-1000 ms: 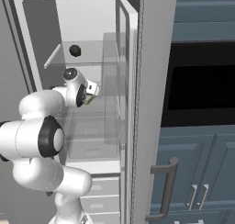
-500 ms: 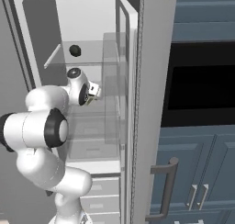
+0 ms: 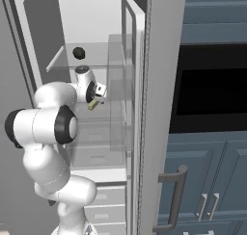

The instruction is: Retrieve the butter from the fridge and place it on a plate on the dining table. Then retrieve the butter knife by the fridge and place it near the plate.

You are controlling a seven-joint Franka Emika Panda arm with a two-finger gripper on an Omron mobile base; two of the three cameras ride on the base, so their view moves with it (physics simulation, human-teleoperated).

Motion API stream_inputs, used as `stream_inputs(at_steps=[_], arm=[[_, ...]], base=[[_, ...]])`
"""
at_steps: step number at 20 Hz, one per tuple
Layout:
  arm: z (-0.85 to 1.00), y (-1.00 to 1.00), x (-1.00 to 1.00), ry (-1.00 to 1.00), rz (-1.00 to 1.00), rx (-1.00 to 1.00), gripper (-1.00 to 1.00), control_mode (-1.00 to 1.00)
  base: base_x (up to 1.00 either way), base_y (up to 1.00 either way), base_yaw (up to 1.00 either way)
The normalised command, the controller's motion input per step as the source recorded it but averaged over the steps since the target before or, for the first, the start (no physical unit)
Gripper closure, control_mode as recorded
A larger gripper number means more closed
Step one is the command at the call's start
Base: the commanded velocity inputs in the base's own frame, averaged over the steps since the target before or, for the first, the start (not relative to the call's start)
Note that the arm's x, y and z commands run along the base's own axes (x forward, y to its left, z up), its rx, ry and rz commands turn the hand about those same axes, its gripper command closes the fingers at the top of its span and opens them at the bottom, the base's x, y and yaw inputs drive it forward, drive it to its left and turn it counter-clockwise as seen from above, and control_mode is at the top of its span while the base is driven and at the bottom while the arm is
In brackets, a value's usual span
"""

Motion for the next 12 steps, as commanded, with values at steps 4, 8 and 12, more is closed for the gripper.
stream_inputs(at_steps=[4,8,12], arm=[[-0.14,0.0,0.13,0.02,0.0,0.0,-1.0,-1.0],[-0.17,0.0,0.14,0.01,0.0,0.0,-1.0,-1.0],[-0.24,0.0,0.11,0.0,0.0,0.0,-1.0,-1.0]], base=[[0.0,0.0,0.0],[0.0,0.0,0.0],[0.0,0.0,0.0]])
